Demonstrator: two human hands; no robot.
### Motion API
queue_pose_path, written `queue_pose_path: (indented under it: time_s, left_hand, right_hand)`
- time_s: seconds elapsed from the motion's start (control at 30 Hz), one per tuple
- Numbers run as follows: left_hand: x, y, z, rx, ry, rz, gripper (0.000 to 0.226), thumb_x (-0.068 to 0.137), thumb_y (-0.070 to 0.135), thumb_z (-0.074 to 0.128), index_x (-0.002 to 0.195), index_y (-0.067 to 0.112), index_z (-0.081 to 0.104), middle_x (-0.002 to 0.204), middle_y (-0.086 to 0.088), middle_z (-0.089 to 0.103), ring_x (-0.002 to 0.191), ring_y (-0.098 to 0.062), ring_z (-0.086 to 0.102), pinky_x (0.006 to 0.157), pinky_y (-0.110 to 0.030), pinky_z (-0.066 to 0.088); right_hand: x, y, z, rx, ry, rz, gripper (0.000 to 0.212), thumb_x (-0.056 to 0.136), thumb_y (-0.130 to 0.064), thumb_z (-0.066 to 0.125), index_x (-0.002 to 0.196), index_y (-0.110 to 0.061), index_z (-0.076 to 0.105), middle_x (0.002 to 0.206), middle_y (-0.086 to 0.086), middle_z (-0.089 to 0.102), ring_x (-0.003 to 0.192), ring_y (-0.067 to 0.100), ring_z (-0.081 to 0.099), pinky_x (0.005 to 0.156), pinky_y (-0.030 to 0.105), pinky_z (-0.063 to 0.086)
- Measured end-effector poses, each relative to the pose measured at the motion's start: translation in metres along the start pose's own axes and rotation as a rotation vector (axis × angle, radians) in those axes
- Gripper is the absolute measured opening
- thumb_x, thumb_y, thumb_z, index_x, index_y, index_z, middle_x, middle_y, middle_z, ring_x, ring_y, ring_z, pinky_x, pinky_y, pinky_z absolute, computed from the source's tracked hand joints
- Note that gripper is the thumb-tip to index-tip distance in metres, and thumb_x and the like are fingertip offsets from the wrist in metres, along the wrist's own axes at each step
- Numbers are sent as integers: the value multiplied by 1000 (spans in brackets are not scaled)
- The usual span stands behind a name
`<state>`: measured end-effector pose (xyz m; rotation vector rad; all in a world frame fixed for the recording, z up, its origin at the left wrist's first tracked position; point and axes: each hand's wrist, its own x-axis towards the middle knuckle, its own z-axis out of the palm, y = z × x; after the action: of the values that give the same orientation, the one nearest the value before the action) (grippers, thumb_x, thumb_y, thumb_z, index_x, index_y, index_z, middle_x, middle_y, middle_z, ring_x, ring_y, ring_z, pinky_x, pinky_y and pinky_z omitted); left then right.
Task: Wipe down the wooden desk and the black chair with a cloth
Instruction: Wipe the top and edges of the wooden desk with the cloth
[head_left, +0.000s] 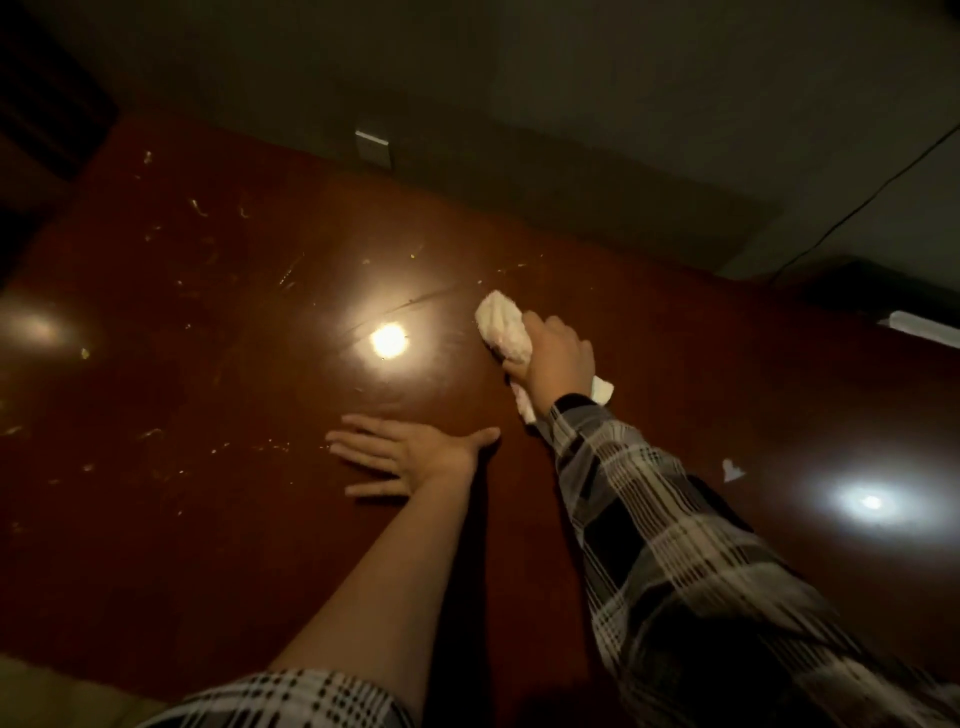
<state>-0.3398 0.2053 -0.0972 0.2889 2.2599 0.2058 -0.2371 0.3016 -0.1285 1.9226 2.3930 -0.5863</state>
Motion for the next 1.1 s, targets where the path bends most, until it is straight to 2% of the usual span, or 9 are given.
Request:
queue_pose_path:
  time_s: [0.13, 0.27, 0.47, 0.6, 0.73, 0.83, 0.9, 1.0, 1.1]
  left_hand:
    - [15, 31, -11, 369, -80, 255, 161, 44, 61, 84, 137, 4, -36, 144, -20, -39, 134, -31, -36, 106, -56, -18]
    - [28, 47, -6, 555, -190, 366, 164, 44, 56, 86, 131, 8, -44, 140, -23, -44, 130, -33, -41, 102, -56, -23]
    - [39, 70, 9, 680, -242, 208, 167, 43, 50, 88, 124, 4, -50, 130, -32, -49, 125, -43, -41, 105, -58, -17]
    - [48, 77, 18, 726, -274, 122, 169, 38, 47, 90, 117, 0, -53, 125, -36, -51, 124, -47, -41, 106, -60, -15]
    - [47, 81, 18, 729, -284, 92, 170, 38, 45, 91, 115, -1, -54, 125, -37, -51, 124, -47, -41, 106, -60, -14]
    - [48, 83, 20, 740, -292, 66, 171, 38, 47, 91, 114, -2, -55, 123, -37, -52, 124, -48, -40, 106, -60, -14]
    - [48, 83, 21, 744, -295, 54, 173, 37, 47, 92, 114, -2, -55, 121, -38, -52, 124, -49, -40, 106, -60, -13]
    - [50, 82, 22, 739, -302, 62, 172, 38, 47, 91, 115, -2, -55, 120, -38, -53, 123, -48, -41, 105, -60, -14]
    - [52, 81, 22, 743, -313, 76, 170, 40, 46, 91, 112, -1, -56, 116, -37, -55, 122, -48, -42, 105, -60, -14]
  right_hand:
    - [-29, 13, 7, -112, -119, -142, 51, 80, -40, 65, 125, -24, 47, 115, 3, 52, 107, 26, 48, 82, 37, 30]
    - [-20, 21, 3, -201, -184, -217, 57, 82, -44, 64, 132, -25, 44, 123, 0, 49, 114, 23, 44, 86, 35, 29]
    - [61, 23, -22, -33, -43, -9, 50, 84, -32, 65, 129, -21, 47, 117, 6, 52, 111, 28, 47, 85, 38, 30]
    - [107, 30, -29, -62, 23, 4, 49, 84, -32, 66, 127, -19, 48, 115, 7, 53, 109, 29, 49, 84, 38, 32]
    - [91, 20, -27, -48, 76, 75, 39, 80, -28, 68, 115, -22, 52, 107, 5, 53, 102, 28, 50, 75, 37, 28]
    - [46, 13, -11, -104, -34, -52, 51, 79, -35, 68, 126, -25, 49, 116, 4, 52, 106, 26, 48, 77, 36, 25]
    - [29, 13, -3, -81, -31, -105, 53, 79, -40, 68, 126, -24, 50, 116, 2, 52, 105, 25, 47, 78, 35, 25]
    - [54, 15, -10, -51, -37, -53, 48, 81, -37, 67, 124, -23, 49, 114, 2, 52, 106, 23, 46, 80, 35, 26]
    - [103, 21, -23, 10, 66, 52, 43, 82, -32, 66, 121, -21, 50, 113, 7, 53, 107, 29, 49, 78, 36, 30]
